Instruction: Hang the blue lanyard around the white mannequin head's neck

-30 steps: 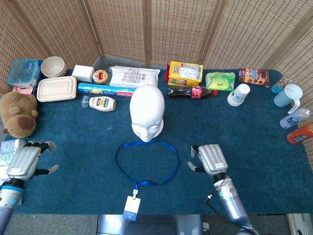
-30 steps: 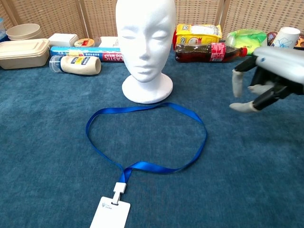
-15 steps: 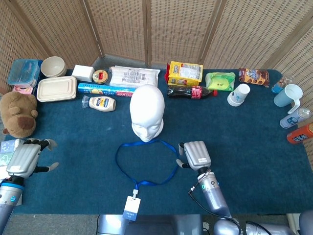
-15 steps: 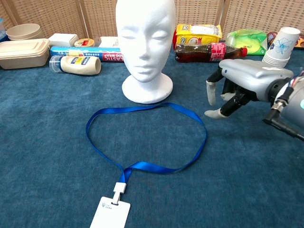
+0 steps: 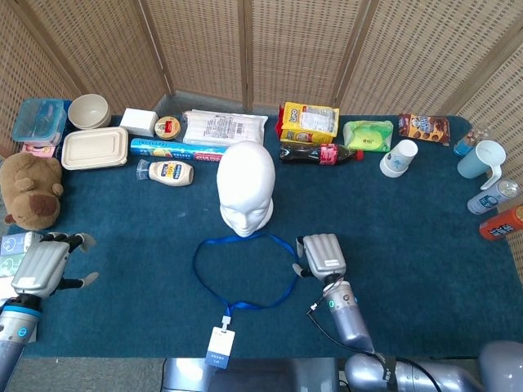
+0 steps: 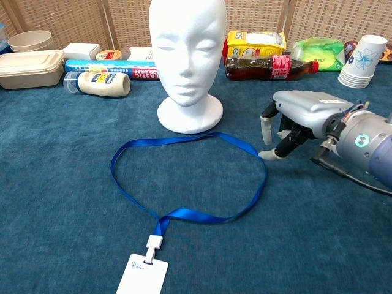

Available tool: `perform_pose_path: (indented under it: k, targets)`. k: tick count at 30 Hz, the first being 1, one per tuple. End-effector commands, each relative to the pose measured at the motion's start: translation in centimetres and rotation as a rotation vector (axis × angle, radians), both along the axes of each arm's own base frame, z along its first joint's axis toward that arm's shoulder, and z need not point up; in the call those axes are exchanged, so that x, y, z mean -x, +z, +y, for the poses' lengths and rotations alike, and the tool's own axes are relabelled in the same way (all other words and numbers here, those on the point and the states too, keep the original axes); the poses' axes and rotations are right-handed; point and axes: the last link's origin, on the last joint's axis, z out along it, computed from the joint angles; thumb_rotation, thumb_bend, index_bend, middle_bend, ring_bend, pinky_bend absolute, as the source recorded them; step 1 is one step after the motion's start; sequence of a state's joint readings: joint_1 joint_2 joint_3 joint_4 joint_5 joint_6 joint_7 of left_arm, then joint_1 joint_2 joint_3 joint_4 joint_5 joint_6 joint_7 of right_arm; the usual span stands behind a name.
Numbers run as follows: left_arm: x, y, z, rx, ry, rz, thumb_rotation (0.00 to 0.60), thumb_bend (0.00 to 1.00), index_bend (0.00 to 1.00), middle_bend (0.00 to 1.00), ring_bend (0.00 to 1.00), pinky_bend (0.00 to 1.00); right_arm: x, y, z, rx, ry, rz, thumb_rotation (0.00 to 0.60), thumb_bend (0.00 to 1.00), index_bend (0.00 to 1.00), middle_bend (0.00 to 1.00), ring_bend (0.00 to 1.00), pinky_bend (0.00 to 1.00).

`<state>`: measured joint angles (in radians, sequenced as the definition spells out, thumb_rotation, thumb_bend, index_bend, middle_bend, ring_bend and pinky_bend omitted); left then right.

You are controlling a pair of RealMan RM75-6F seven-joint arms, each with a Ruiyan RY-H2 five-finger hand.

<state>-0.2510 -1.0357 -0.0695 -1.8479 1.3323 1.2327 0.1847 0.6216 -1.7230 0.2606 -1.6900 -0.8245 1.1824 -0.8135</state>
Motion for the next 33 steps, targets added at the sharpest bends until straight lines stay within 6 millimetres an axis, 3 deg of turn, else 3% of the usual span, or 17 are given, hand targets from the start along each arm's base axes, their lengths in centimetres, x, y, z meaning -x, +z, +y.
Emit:
perform_pose_path:
  k: [1,19,33]
  targets:
    - [0.0,0.0,0.0,0.002,0.004,0.001,0.543,0.18,0.35,0.44,0.37,0.26,0.0,-0.5,-0.3,-0.002,-0.006,0.014,0.500,0.30,0.54,1.00,1.00,1.00]
    - [0.4,-0.1,-0.3,0.025,0.032,0.012,0.544,0.18,0.37,0.44,0.37,0.26,-0.1,-2.5,-1.5,-0.020,-0.028,0.058,0.499,0.31,0.50,1.00,1.00,1.00]
    - [0.7,-0.3,-0.2,0.031,0.036,0.008,0.545,0.18,0.37,0.44,0.37,0.26,0.1,-2.8,-2.1,-0.008,-0.036,0.085,0.499,0.31,0.50,1.00,1.00,1.00]
